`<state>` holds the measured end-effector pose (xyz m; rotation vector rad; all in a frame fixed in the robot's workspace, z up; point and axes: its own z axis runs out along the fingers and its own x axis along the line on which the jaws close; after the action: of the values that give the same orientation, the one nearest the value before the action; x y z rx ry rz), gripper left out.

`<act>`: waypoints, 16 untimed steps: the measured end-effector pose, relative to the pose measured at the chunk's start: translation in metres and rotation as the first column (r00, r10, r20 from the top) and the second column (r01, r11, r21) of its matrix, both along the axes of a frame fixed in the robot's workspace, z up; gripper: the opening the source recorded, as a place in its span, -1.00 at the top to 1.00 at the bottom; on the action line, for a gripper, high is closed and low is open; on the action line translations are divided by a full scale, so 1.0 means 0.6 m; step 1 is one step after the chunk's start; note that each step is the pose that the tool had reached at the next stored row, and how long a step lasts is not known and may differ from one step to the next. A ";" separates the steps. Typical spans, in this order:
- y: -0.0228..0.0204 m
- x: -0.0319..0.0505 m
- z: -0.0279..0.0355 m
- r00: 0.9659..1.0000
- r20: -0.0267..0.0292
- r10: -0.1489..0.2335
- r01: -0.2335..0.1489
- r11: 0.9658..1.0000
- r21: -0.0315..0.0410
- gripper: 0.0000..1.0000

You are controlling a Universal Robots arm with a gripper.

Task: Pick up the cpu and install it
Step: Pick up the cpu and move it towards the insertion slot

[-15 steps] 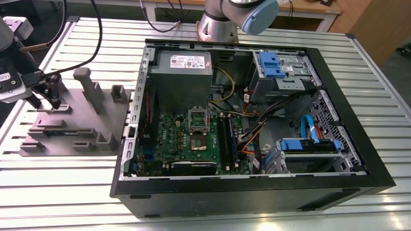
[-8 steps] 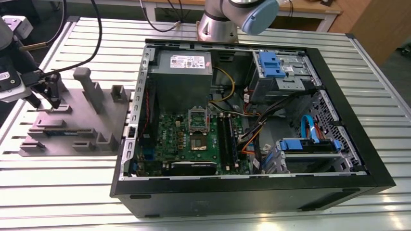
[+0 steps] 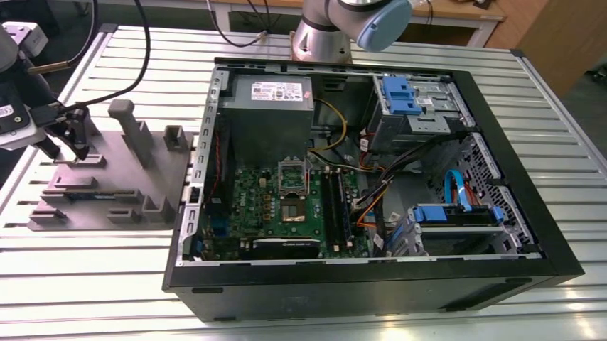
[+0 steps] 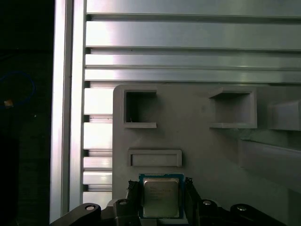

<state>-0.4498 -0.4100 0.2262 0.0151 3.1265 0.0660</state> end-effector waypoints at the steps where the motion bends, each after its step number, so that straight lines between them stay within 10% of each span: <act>1: 0.0000 0.000 0.000 1.000 0.000 0.000 0.000 1.000 0.000 0.06; 16: 0.0000 0.000 0.005 1.000 0.000 0.000 0.000 1.000 0.000 0.06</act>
<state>-0.4498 -0.4100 0.2294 0.0150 3.1266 0.0659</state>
